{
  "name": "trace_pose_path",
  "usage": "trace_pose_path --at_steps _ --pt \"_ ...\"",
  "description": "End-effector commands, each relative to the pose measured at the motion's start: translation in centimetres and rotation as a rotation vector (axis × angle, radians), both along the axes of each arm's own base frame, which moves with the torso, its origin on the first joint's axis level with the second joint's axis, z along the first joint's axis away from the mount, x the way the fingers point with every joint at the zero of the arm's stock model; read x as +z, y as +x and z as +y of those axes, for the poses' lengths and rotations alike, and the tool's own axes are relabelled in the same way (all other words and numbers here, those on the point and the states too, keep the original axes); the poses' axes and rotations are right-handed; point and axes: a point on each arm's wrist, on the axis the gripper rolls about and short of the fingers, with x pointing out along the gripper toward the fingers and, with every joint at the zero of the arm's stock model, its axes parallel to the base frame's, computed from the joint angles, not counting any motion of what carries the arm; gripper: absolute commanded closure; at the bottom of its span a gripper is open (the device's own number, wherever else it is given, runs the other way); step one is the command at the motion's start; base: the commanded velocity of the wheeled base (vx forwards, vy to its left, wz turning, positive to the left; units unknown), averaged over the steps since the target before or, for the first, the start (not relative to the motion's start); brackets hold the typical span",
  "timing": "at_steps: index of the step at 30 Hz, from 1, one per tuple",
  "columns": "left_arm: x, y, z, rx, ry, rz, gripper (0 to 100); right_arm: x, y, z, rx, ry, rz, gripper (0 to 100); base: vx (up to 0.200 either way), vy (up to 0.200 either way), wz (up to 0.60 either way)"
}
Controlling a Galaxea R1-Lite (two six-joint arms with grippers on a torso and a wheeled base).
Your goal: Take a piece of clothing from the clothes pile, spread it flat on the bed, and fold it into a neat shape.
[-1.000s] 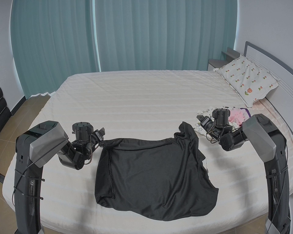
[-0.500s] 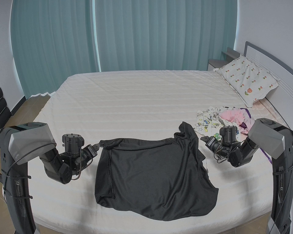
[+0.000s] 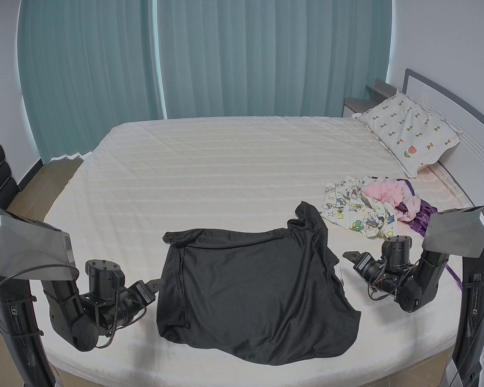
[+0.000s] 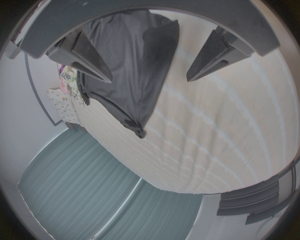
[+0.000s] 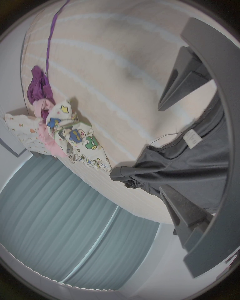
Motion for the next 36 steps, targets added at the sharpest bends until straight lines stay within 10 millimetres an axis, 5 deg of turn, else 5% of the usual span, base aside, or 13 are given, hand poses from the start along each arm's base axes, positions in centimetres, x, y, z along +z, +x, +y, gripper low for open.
trace_pose_path --at_steps 1,16,23,36 --pt "0.0 -2.7 -1.7 -0.067 -0.043 0.032 0 0.5 -2.6 0.0 -0.016 0.053 0.011 0 0.000 0.000 0.00" --pt "-1.1 -2.8 -2.7 -0.096 -0.031 0.069 0 0.3 -3.5 0.9 0.013 0.059 0.022 0 -0.120 0.000 0.00" --pt "-0.9 -0.9 -3.8 -0.068 0.001 -0.012 0 0.5 -3.8 1.1 0.013 0.052 0.015 0 0.000 0.000 0.00" --pt "-5.0 1.8 -7.5 -0.212 0.436 -0.058 0 0.5 -4.4 1.4 0.029 0.056 -0.008 0 0.000 0.000 0.00"
